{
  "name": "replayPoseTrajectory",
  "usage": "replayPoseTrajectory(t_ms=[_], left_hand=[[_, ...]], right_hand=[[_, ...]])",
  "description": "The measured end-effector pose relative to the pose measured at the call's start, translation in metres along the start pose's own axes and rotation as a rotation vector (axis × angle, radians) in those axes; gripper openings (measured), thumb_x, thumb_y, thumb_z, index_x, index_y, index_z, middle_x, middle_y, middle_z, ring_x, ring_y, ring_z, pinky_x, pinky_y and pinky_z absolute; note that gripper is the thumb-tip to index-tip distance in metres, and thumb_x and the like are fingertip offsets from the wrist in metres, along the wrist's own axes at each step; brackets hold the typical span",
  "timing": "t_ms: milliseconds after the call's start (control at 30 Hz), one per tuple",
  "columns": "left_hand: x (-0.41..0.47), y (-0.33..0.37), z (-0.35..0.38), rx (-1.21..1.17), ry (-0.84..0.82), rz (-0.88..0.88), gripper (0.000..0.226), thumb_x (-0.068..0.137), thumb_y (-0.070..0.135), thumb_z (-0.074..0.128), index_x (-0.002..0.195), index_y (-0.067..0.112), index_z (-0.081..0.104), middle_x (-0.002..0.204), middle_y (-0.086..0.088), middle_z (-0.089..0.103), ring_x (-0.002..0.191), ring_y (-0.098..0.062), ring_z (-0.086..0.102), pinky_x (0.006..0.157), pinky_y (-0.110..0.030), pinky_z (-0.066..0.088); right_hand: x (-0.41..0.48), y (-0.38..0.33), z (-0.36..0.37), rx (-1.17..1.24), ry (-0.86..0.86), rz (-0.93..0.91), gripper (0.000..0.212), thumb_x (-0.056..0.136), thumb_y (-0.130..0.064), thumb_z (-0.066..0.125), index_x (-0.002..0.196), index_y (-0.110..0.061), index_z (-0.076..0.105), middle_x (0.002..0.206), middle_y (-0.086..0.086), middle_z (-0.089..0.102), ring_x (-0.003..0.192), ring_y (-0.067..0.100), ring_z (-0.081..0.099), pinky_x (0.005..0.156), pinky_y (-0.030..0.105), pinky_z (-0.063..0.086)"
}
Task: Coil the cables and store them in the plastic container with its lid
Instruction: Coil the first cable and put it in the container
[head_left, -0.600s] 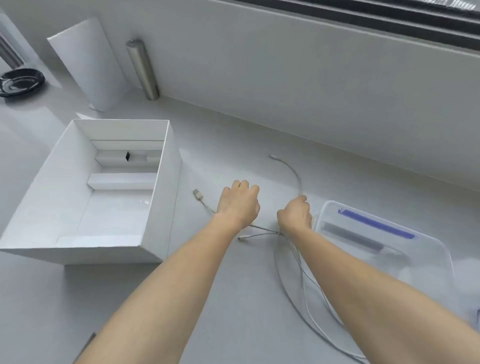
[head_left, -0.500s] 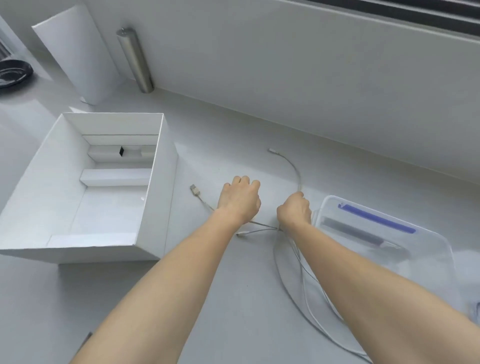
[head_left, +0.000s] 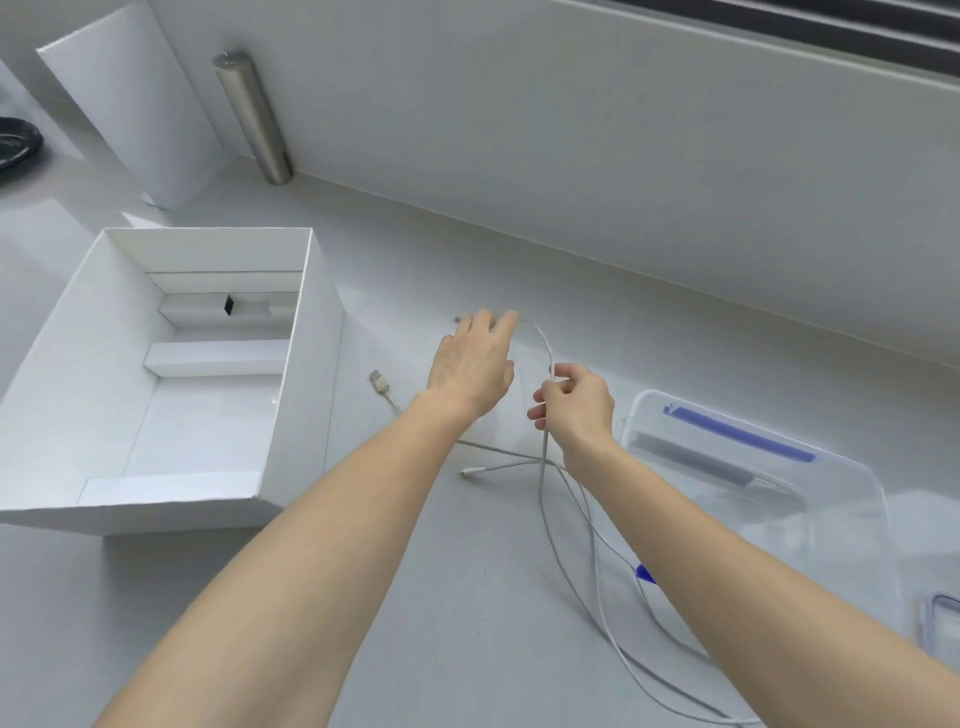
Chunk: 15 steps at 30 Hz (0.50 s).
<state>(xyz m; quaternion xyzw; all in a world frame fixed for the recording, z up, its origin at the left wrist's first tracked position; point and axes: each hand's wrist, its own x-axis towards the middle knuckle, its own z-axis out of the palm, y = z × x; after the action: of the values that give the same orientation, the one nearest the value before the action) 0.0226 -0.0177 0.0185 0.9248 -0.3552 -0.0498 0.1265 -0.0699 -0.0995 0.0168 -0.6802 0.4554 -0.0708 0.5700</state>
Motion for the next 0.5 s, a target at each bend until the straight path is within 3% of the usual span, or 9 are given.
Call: replayPoseTrajectory(t_ms=[200, 333, 500], left_hand=[[-0.001, 0.009, -0.014, -0.037, 0.020, 0.025, 0.044, 0.091, 0.025, 0.051, 0.133, 0.015, 0.039, 0.124, -0.011, 0.046, 0.110, -0.030, 0.046, 0.074, -0.037, 0.041], [-0.011, 0.013, -0.018, -0.097, 0.040, 0.054, 0.026, 0.096, 0.025, 0.044, 0.114, 0.010, 0.057, 0.113, -0.010, 0.053, 0.105, -0.029, 0.051, 0.073, -0.039, 0.044], [-0.024, 0.023, -0.031, -0.182, 0.162, 0.062, 0.032, 0.091, 0.030, 0.055, 0.114, 0.009, 0.048, 0.112, -0.008, 0.055, 0.100, -0.026, 0.052, 0.072, -0.040, 0.046]], right_hand=[[-0.025, -0.015, -0.027, -0.020, -0.089, -0.161, 0.027, 0.092, -0.008, 0.045, 0.117, -0.009, 0.056, 0.077, 0.005, 0.062, 0.058, 0.016, 0.060, 0.056, 0.025, 0.047], [-0.042, -0.023, -0.053, 0.025, -0.132, -0.217, 0.023, 0.092, -0.006, 0.048, 0.113, -0.009, 0.058, 0.072, 0.004, 0.060, 0.058, 0.016, 0.059, 0.056, 0.025, 0.048], [-0.060, -0.028, -0.083, 0.059, -0.189, -0.268, 0.022, 0.093, -0.005, 0.049, 0.110, -0.012, 0.061, 0.072, 0.005, 0.061, 0.056, 0.013, 0.059, 0.056, 0.024, 0.050]])
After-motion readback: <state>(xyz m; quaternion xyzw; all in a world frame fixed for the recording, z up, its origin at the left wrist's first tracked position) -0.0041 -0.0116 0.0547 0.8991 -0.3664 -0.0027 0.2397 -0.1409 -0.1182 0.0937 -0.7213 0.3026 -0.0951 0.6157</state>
